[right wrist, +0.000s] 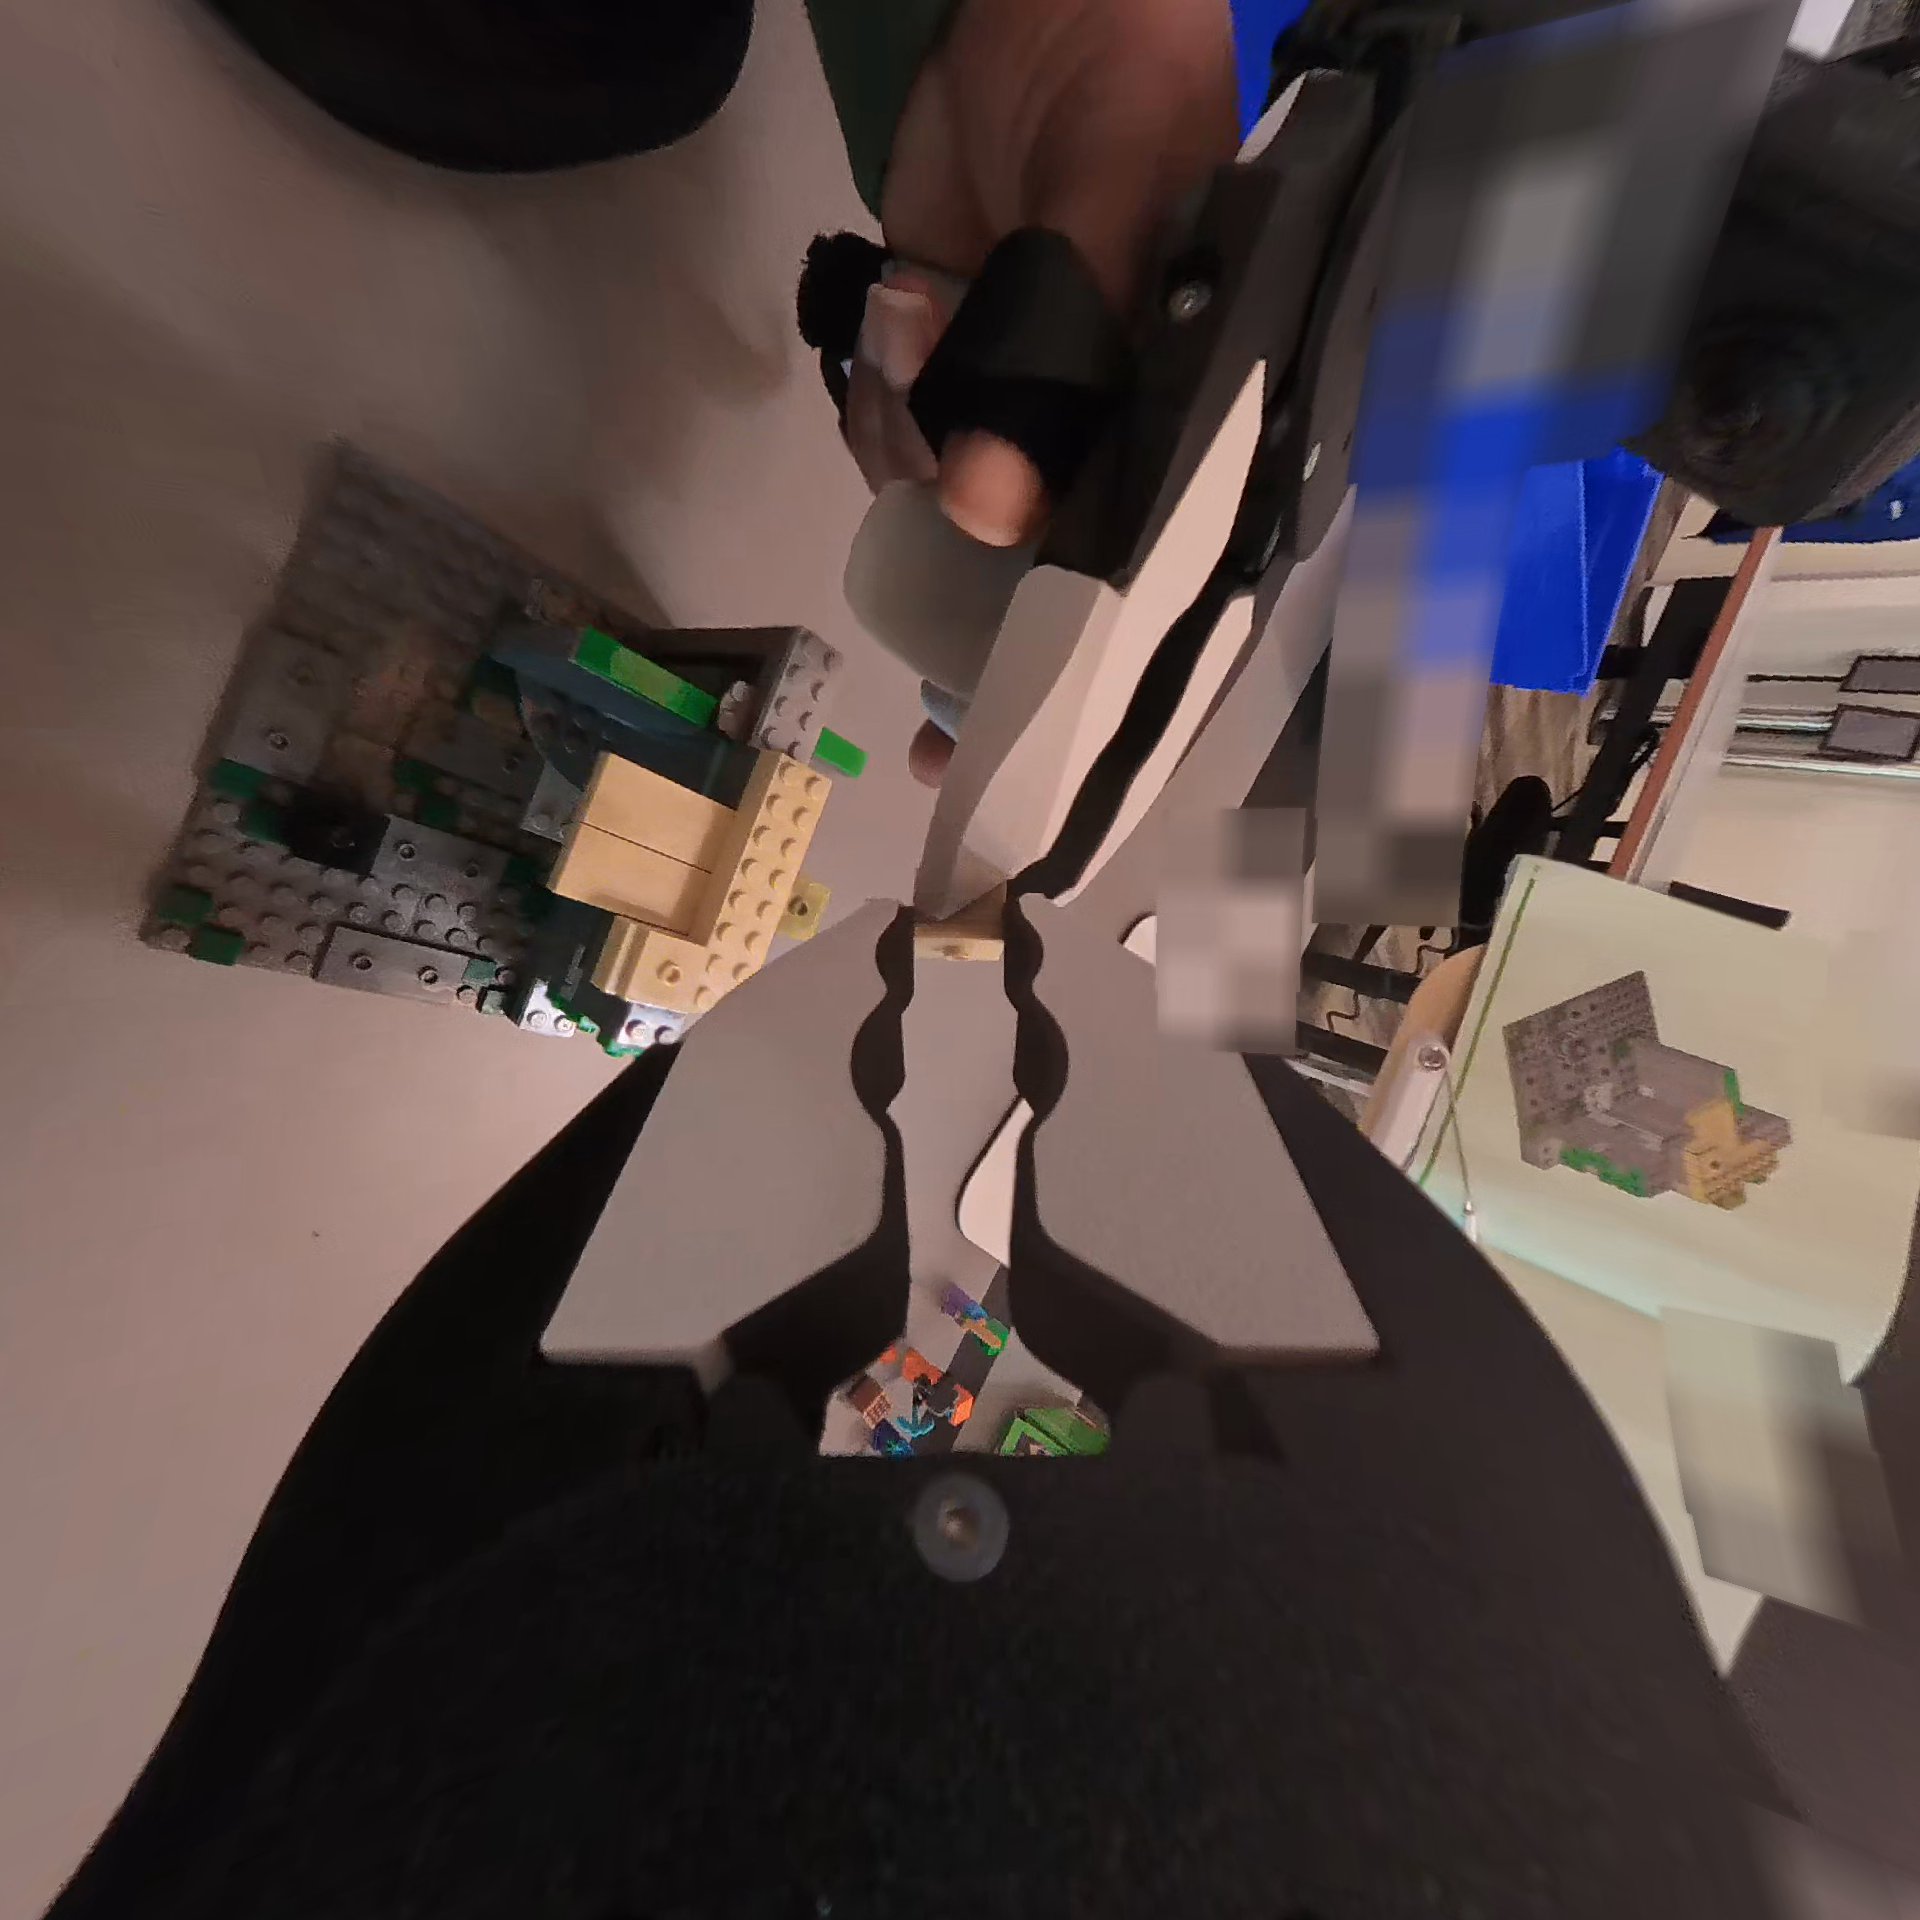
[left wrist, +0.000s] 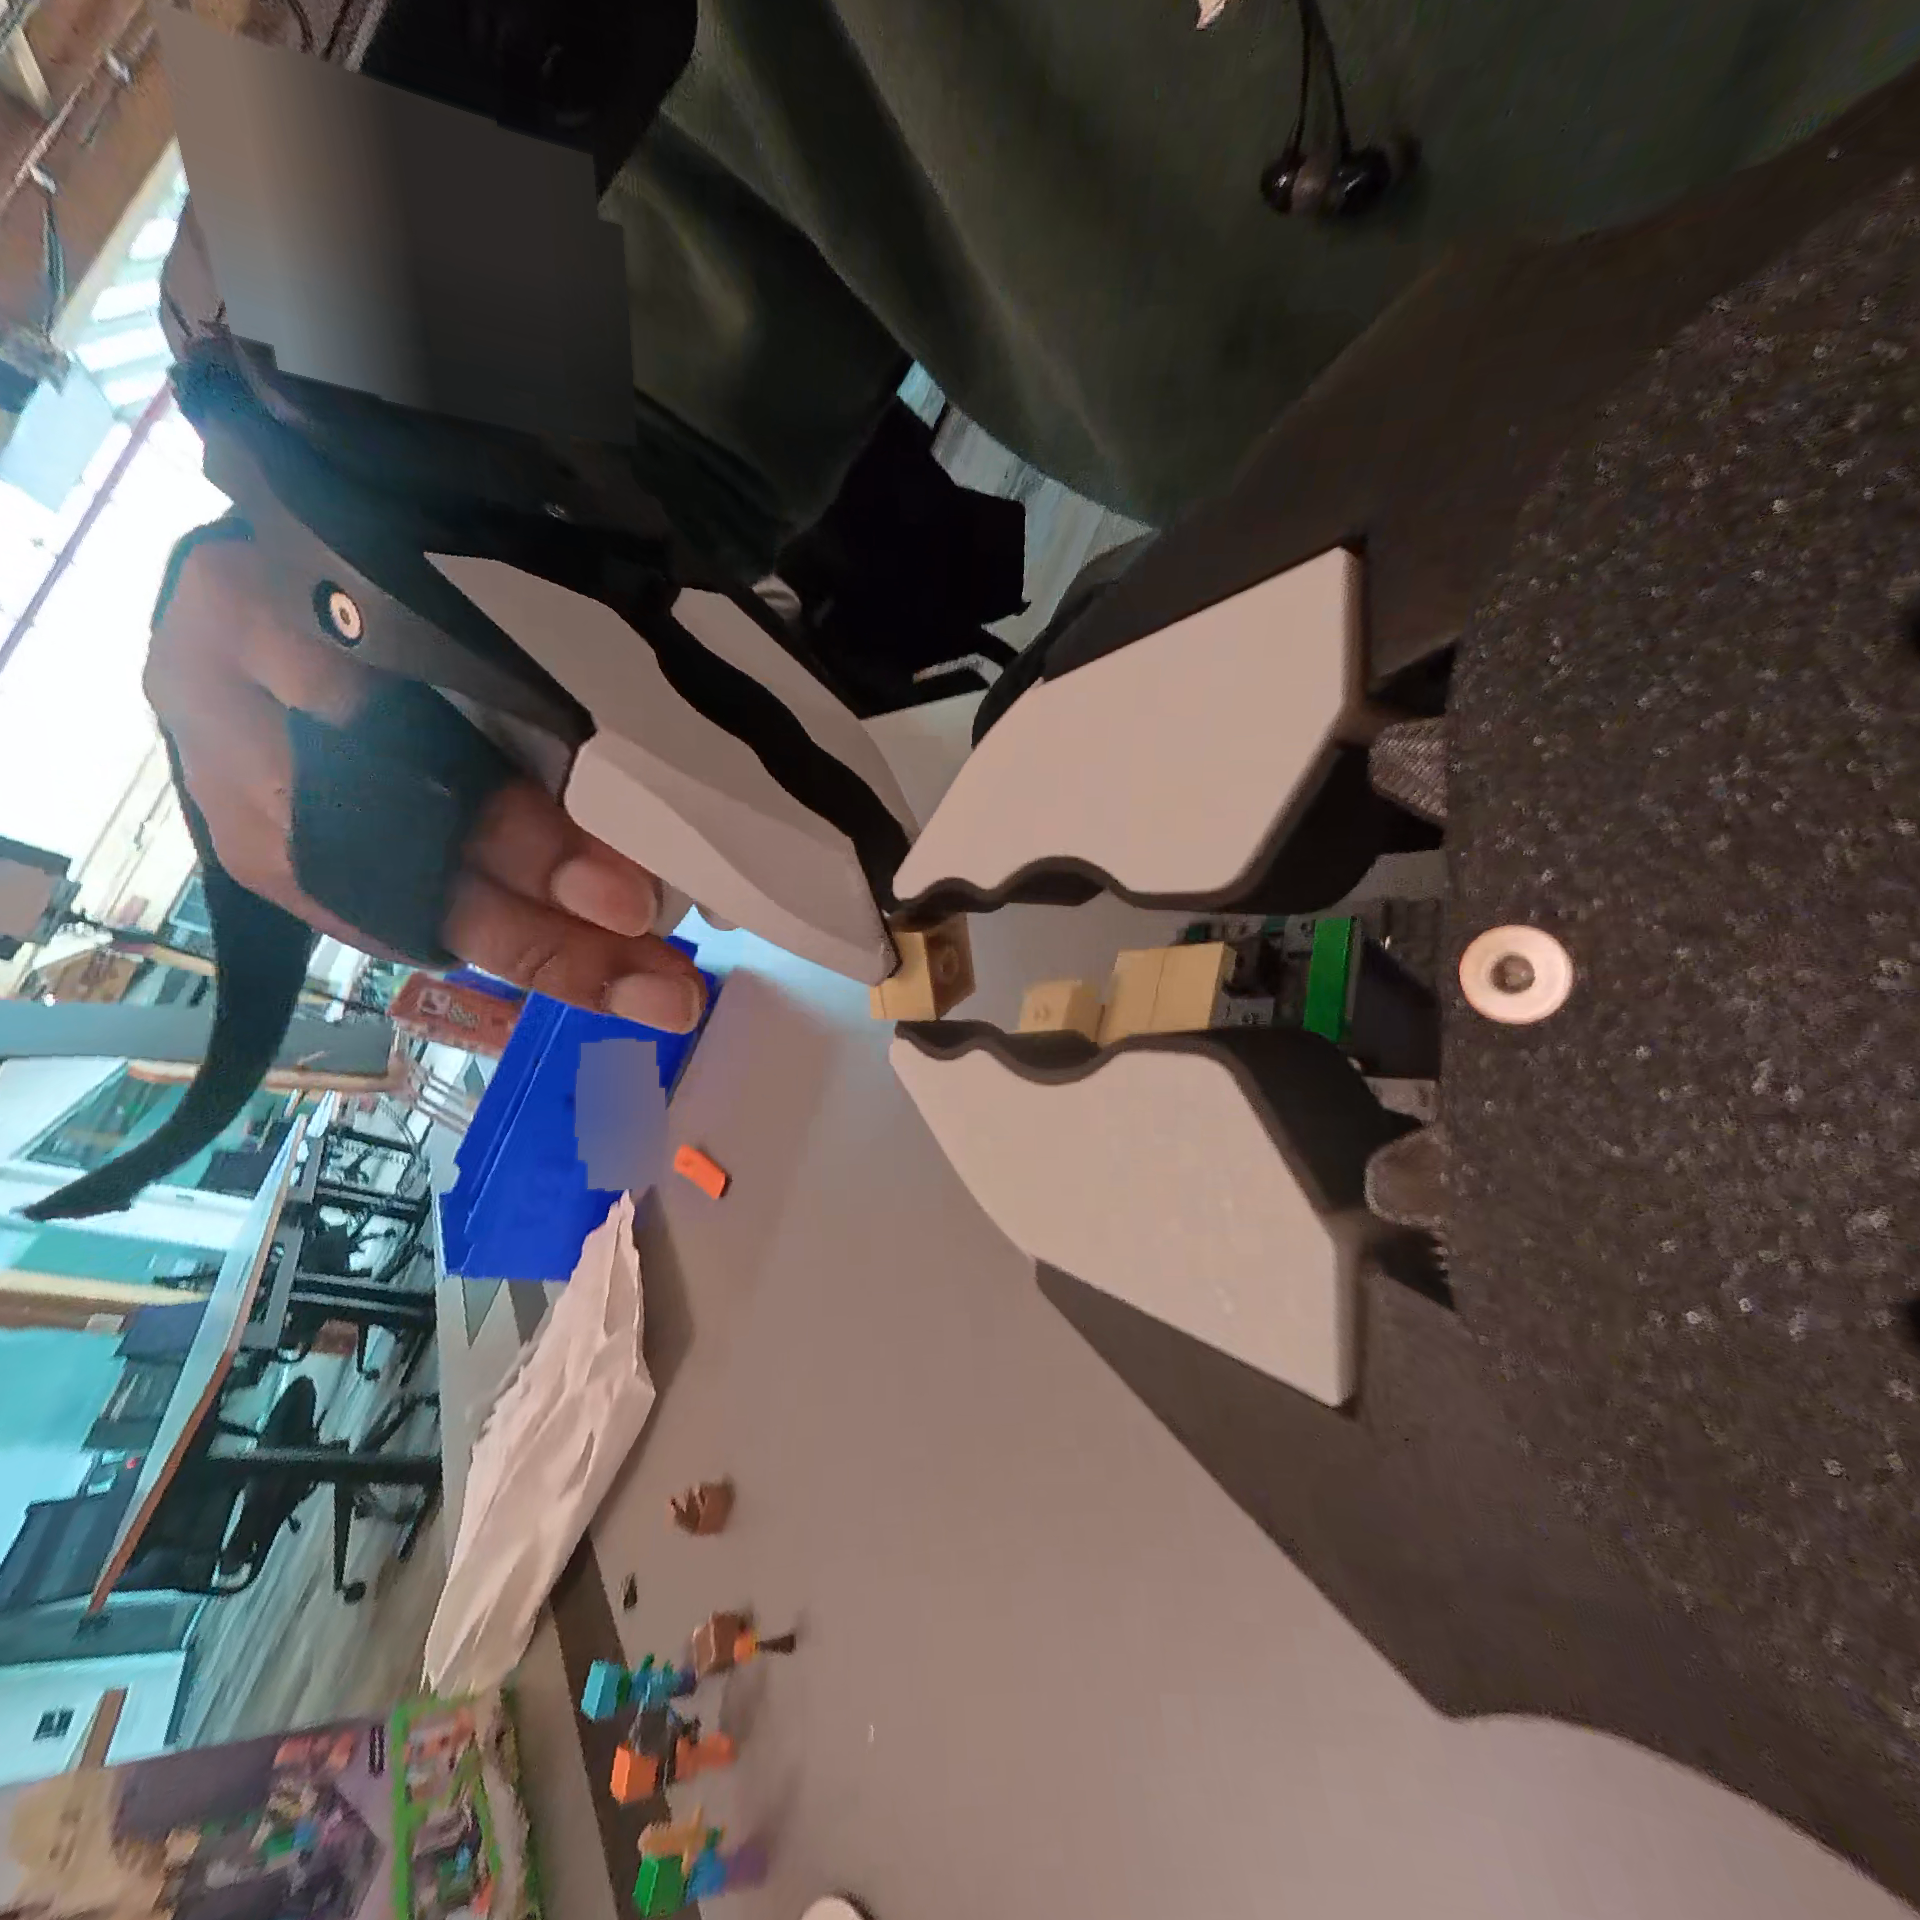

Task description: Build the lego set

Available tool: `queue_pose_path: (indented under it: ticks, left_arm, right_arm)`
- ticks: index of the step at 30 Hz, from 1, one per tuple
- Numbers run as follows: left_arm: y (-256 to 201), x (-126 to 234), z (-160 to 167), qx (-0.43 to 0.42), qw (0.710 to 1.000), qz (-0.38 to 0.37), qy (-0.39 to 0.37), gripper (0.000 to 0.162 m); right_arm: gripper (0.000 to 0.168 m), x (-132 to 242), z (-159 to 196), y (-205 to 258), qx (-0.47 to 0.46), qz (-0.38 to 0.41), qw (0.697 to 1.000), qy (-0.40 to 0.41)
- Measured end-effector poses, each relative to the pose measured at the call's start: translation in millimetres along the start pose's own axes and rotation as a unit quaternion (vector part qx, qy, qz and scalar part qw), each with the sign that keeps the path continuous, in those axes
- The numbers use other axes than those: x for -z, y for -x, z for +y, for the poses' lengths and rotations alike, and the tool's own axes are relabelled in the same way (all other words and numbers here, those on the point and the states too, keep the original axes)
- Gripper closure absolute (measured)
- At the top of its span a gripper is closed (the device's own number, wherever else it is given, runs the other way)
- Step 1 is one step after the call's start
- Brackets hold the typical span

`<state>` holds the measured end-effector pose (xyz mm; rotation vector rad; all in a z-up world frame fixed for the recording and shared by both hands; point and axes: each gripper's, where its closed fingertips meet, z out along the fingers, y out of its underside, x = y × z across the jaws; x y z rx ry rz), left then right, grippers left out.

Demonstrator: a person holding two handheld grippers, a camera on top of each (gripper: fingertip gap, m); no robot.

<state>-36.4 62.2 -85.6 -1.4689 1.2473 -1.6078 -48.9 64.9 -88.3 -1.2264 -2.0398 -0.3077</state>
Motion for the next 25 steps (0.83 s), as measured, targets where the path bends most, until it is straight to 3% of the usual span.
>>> queue_pose_path:
  ticks: [4,9,14,21,25]
  left_arm:
    - [-16.0,6.5,-9.6,0.010,0.997,0.066,-0.034,0.144]
    - [-42.9,19.0,-20.6,0.034,0.976,0.195,-0.092,0.144]
    - [-61.9,21.8,-19.6,0.038,0.955,0.274,-0.103,0.144]
    - [-66.0,14.1,-8.8,0.039,0.953,0.290,-0.078,0.144]
    - [-44.8,11.3,-8.5,0.009,0.977,0.202,-0.065,0.139]
  right_arm:
    - [0.152,12.6,-14.1,-6.3,-0.067,0.037,0.996,-0.054]
    - [0.147,29.5,-34.6,-8.7,-0.196,0.066,0.960,-0.190]
    - [0.145,37.1,-49.6,-5.9,-0.204,0.097,0.939,-0.258]
    - [0.151,36.8,-52.3,5.5,-0.175,0.055,0.954,-0.236]
    - [0.152,36.4,-25.3,7.0,-0.201,0.001,0.966,-0.163]
